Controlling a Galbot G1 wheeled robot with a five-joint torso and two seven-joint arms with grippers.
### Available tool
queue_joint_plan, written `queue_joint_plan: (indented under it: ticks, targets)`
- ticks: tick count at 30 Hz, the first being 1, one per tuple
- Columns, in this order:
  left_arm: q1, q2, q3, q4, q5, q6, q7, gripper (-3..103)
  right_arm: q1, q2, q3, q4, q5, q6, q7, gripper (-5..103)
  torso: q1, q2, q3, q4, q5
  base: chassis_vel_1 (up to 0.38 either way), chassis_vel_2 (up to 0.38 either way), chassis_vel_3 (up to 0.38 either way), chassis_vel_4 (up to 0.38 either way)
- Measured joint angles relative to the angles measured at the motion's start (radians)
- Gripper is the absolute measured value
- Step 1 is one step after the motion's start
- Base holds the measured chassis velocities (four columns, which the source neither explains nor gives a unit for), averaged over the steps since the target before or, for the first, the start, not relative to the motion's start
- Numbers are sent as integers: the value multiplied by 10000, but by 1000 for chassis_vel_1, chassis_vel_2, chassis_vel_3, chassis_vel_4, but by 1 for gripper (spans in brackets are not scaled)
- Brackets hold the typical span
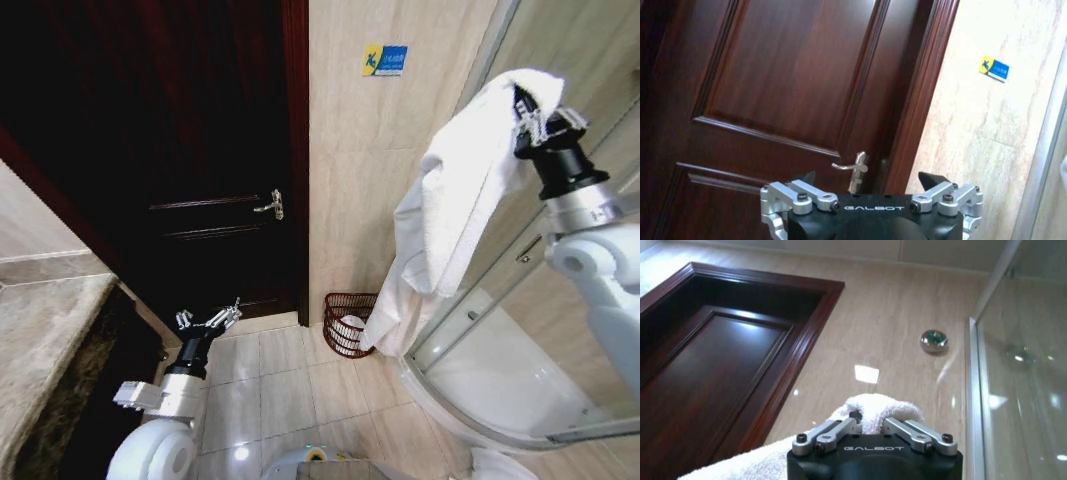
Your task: Discard the used towel into the hamper.
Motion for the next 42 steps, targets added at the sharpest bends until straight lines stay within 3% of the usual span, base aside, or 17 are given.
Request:
queue_joint_plan:
  ticks: [5,17,27,34,42]
  targets:
    - [1,0,-1,0,0,0,0,100,1021,49,-768,-380,-9,-35,5,4,0,0,0,-1,5,0,0,0,0]
    - [1,0,0,0,0,0,0,100,4153,949,-3325,-1918,-545,-102,81,4,0,0,1,0,2,0,0,0,0]
    - [1,0,0,0,1,0,0,100,5697,1486,-4409,-2894,-720,-81,-1,4,0,0,0,0,0,0,0,0,0]
    - [0,0,0,0,0,0,0,100,5794,1594,-4599,-3232,-766,-30,-92,4,0,0,1,0,3,0,0,0,0]
    - [0,0,-1,0,0,0,0,100,4626,1647,-4109,-2780,-890,-27,-110,4,-1,0,0,-1,4,0,0,0,0]
